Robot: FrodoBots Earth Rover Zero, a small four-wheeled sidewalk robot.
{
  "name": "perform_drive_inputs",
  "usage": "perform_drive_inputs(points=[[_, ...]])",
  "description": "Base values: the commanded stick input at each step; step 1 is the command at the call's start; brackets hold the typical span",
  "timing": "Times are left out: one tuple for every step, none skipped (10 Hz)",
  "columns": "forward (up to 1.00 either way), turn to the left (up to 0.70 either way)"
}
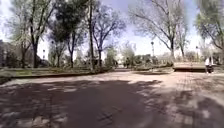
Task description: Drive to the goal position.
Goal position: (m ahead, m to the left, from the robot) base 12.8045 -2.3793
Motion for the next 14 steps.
perform_drive_inputs(points=[[0.70, 0.00], [0.70, 0.00], [0.70, 0.00], [0.70, -0.02], [0.70, -0.14], [0.70, -0.23], [0.70, -0.31], [0.70, -0.35], [0.70, -0.09], [0.70, 0.00], [0.70, 0.00], [0.70, 0.00], [0.70, 0.00], [0.70, 0.00]])
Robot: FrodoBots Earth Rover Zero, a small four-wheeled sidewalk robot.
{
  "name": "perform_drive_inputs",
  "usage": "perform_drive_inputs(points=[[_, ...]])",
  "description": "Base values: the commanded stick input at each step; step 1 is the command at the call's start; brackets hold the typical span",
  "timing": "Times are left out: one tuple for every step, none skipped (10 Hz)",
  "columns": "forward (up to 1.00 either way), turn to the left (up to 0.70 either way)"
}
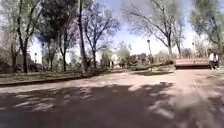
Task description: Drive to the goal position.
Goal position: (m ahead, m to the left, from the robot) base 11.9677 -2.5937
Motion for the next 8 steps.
perform_drive_inputs(points=[[0.70, 0.00], [0.70, 0.00], [0.70, 0.00], [0.70, 0.00], [0.70, 0.00], [0.70, 0.00], [0.70, 0.00], [0.70, 0.00]])
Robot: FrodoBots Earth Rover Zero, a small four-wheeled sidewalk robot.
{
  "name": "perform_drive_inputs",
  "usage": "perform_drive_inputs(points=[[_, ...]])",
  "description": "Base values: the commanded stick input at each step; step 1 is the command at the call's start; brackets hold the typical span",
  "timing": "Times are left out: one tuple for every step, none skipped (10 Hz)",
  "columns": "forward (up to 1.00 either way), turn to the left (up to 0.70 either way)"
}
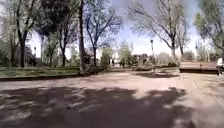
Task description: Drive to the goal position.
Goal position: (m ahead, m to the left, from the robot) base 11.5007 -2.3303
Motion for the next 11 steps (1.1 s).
perform_drive_inputs(points=[[0.70, 0.00], [0.70, 0.00], [0.70, 0.00], [0.70, 0.00], [0.70, 0.00], [0.70, 0.00], [0.70, -0.05], [0.70, -0.19], [0.70, -0.35], [0.70, -0.35], [0.70, -0.35]])
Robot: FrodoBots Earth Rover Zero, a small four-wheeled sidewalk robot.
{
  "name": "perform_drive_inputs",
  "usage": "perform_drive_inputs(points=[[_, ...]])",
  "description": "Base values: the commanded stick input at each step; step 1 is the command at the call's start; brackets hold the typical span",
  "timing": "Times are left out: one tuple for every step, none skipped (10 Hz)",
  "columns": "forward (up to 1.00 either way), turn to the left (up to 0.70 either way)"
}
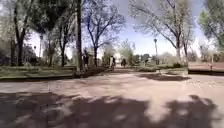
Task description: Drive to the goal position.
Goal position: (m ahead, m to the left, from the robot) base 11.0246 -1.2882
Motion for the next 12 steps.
perform_drive_inputs(points=[[0.70, -0.08], [0.70, -0.02], [0.70, 0.00], [0.70, 0.00], [0.70, 0.00], [0.70, 0.00], [0.70, 0.00], [0.70, 0.00], [0.70, 0.00], [0.70, 0.00], [0.70, 0.00], [0.70, 0.00]])
